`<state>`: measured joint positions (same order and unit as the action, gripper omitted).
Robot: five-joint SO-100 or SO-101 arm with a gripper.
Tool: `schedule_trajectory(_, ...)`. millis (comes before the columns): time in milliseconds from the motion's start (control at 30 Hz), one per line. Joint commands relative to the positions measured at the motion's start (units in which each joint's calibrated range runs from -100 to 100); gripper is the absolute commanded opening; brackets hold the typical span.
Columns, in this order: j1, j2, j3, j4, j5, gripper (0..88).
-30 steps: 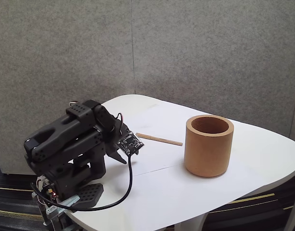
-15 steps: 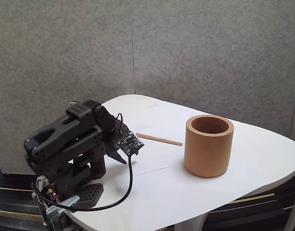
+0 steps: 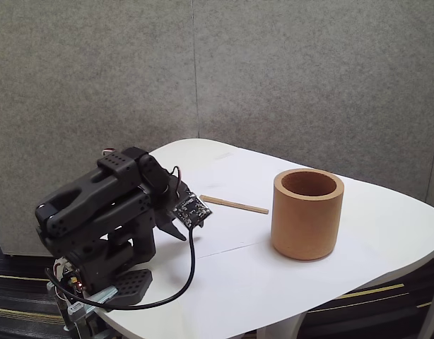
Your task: Grab the pen and put it in the pen holder.
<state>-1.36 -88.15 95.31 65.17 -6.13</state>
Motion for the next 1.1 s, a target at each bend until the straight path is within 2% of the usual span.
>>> schedule_trajectory(0,-0.18,0.02,-0.36,-0.42,0.15,18.3)
schedule_trajectory(500,0.26,0.1,-1.9,-0.51,0.15,18.3)
schedule_trajectory(833,0.55,4.17,-22.02,-0.51,0.15,18.3)
schedule_trajectory(1067,0.55,27.59,-42.69,-0.59,-0.16,18.3)
